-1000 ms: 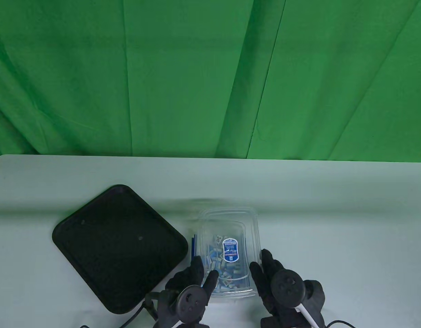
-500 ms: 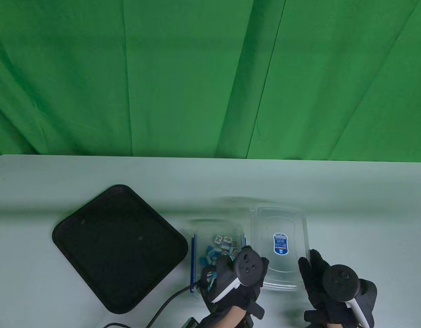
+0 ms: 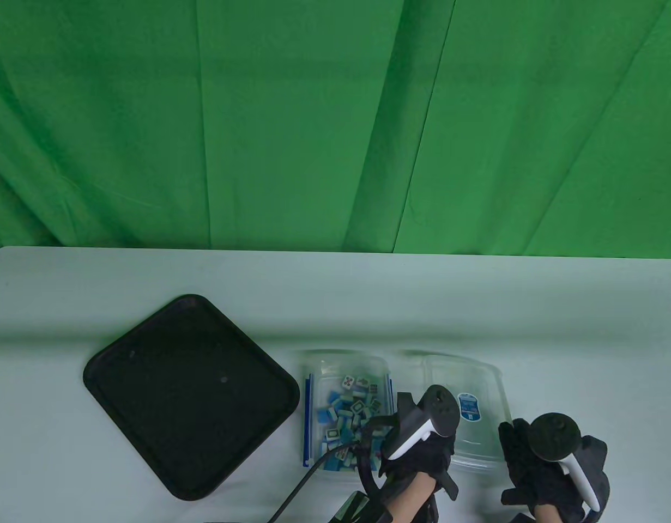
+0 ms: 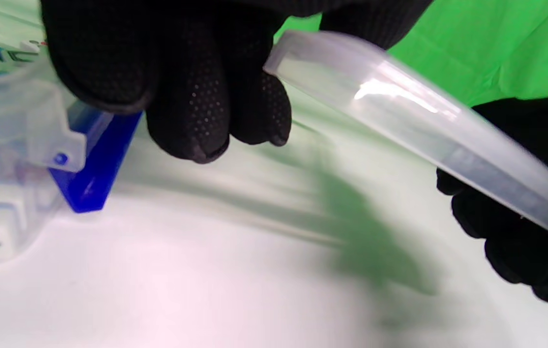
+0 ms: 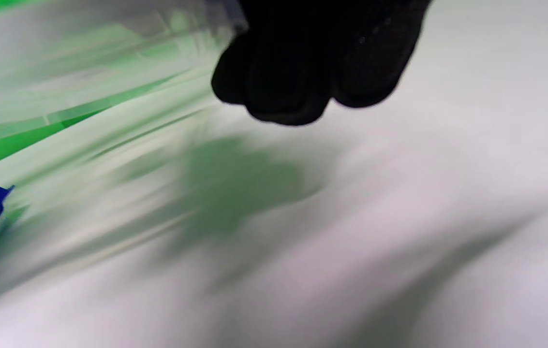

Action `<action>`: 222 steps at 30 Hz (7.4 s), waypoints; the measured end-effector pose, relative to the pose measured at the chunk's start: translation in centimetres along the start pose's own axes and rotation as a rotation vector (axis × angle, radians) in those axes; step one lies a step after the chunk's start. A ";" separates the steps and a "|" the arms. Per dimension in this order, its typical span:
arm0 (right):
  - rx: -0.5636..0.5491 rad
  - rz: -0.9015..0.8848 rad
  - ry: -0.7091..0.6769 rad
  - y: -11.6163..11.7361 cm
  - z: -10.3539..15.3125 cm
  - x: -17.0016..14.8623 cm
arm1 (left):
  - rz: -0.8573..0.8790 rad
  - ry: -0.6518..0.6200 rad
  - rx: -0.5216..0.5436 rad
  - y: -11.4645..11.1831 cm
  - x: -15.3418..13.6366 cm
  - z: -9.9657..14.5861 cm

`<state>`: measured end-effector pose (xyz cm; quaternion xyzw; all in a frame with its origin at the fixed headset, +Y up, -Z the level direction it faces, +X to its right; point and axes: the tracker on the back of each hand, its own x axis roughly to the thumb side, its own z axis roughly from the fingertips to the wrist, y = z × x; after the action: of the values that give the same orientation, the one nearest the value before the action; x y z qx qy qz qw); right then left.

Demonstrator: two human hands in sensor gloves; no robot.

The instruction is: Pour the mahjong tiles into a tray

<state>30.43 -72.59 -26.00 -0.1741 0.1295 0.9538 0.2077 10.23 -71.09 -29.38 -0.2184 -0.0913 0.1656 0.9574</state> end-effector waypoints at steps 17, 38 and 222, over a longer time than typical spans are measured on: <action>0.096 0.121 0.130 2.2 -2.1 -1.1 | -0.107 0.082 -0.140 -4.3 1.5 -2.4; 0.039 0.305 0.186 2.9 -2.0 0.0 | -0.373 0.109 -0.035 -5.8 3.1 -2.0; -0.088 0.406 -0.564 5.8 5.4 10.6 | 0.459 0.154 0.937 8.8 -41.0 13.0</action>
<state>17.30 -72.21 -24.16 0.1170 0.0578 0.9909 0.0335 -33.47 -73.21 -25.98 0.2071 0.1134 0.3776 0.8954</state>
